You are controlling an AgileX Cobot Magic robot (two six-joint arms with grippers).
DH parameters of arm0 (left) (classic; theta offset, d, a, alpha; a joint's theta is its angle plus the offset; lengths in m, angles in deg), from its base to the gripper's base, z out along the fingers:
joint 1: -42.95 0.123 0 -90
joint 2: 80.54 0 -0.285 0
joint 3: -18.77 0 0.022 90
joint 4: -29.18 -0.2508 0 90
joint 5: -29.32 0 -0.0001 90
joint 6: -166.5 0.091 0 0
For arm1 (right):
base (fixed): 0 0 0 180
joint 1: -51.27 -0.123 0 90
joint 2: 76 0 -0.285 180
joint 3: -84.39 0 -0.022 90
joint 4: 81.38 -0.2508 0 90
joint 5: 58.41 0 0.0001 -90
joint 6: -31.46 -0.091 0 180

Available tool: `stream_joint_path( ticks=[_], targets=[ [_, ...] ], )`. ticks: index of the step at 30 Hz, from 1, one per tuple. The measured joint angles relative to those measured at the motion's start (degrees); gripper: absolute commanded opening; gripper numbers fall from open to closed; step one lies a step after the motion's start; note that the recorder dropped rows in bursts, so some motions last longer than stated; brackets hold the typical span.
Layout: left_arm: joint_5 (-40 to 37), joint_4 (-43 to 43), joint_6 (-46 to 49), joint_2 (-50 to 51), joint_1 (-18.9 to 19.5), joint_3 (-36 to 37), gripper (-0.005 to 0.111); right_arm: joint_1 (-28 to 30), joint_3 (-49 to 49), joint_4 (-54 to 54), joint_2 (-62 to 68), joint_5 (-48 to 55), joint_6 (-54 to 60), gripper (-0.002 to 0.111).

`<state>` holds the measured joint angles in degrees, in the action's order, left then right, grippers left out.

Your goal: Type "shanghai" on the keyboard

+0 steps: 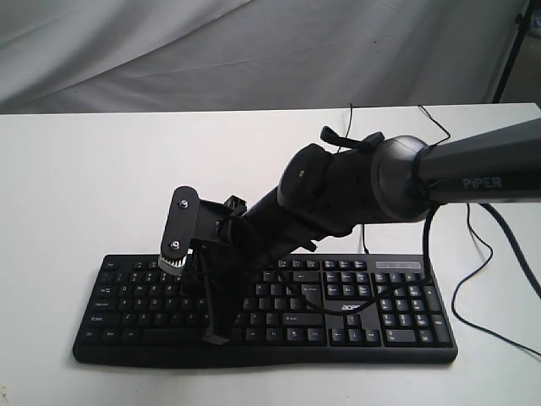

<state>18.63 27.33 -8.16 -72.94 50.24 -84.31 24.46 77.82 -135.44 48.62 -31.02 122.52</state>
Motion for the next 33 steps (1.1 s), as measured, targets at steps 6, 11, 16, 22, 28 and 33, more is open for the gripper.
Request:
stream_joint_path(
  ticks=[6,11,16,22,28,33],
  targets=[
    [0.00,0.00,0.00,0.00,0.00,0.00,0.001,-0.14,0.00,-0.15,0.00,0.00,0.00,0.000],
    [0.00,0.00,0.00,0.00,0.00,0.00,0.001,-1.12,0.00,-3.75,1.43,-0.94,1.57,0.000],
    [0.00,0.00,0.00,0.00,0.00,0.00,0.001,-1.83,0.29,-6.89,2.41,-1.04,4.06,0.000],
    [0.00,0.00,0.00,0.00,0.00,0.00,0.001,-5.25,8.02,-7.46,5.39,-1.17,0.55,0.000],
    [0.00,0.00,0.00,0.00,0.00,0.00,0.001,-7.44,17.06,-1.96,11.00,-0.70,-7.96,0.000],
    [0.00,0.00,0.00,0.00,0.00,0.00,0.001,-7.44,17.72,0.64,11.71,-0.57,-10.07,0.000]
  ],
)
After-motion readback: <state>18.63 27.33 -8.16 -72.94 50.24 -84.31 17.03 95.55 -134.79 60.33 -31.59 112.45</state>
